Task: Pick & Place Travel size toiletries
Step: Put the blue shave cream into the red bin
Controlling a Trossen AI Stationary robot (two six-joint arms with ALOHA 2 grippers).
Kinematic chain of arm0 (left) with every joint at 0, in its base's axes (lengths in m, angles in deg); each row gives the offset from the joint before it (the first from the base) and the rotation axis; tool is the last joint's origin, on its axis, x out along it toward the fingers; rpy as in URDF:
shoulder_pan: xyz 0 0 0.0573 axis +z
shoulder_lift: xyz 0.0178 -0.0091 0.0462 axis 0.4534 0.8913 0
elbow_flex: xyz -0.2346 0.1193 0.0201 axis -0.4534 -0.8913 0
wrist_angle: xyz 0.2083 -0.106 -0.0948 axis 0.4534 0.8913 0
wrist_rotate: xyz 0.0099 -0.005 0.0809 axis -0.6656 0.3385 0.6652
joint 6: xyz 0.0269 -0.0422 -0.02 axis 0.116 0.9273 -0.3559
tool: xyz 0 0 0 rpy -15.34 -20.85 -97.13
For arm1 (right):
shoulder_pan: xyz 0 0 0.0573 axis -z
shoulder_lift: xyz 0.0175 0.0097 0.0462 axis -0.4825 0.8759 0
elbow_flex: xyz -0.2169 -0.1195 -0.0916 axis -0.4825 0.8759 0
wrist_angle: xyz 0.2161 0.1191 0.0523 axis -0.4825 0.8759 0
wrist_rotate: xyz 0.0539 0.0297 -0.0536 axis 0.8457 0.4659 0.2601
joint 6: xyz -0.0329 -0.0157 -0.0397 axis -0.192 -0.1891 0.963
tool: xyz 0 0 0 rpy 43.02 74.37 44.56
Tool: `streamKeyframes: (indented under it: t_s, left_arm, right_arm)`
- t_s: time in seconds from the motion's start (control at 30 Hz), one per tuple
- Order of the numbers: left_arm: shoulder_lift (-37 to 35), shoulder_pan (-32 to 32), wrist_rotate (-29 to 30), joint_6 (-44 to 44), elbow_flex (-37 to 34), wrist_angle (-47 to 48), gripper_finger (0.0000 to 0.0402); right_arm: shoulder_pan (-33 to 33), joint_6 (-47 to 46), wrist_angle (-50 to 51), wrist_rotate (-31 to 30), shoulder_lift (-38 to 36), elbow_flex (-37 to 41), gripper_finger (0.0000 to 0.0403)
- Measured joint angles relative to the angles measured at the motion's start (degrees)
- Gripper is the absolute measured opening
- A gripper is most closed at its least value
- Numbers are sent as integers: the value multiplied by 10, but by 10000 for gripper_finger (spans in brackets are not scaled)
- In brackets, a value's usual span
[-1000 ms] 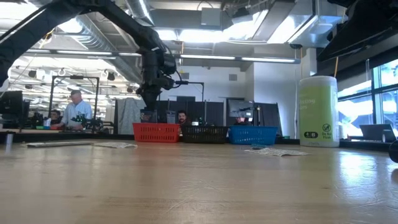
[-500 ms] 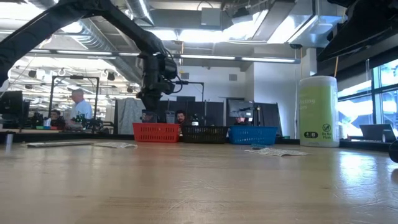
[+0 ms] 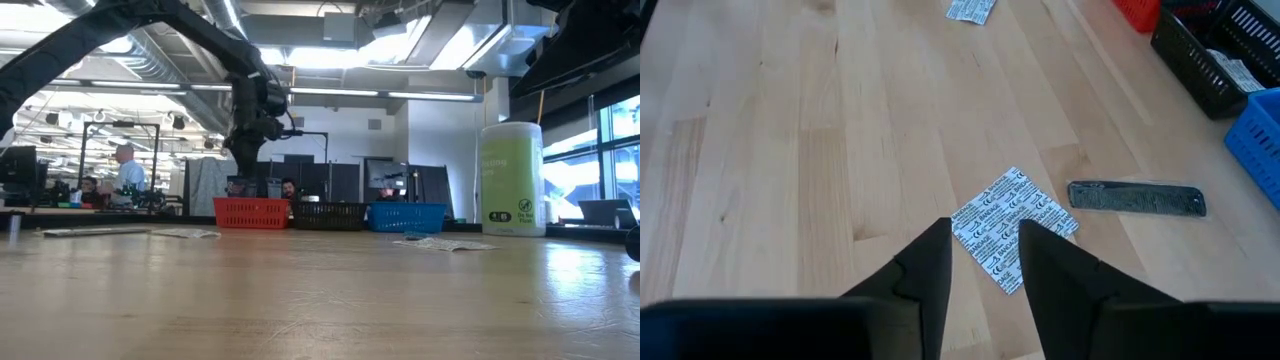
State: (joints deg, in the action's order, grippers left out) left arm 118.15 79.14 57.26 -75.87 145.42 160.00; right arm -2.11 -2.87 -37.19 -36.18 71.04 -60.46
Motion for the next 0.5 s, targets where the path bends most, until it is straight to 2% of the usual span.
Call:
streamKeyframes:
  t_s: [0.13, 0.27, 0.33, 0.5]
  left_arm:
    - [0, 0, 2, 1, 43, 63, 113]
    - [-1, 0, 1, 21, 115, 137, 111]
    - [-10, -3, -5, 56, 142, 140, 109]
    - [-67, -47, -24, 134, 148, 133, 107]
  right_arm:
    - [0, 0, 0, 0, 0, 0, 115]
    - [0, 0, 0, 0, 0, 0, 109]
    - [0, 0, 0, 0, 0, 0, 107]
    - [0, 0, 0, 0, 0, 0, 101]
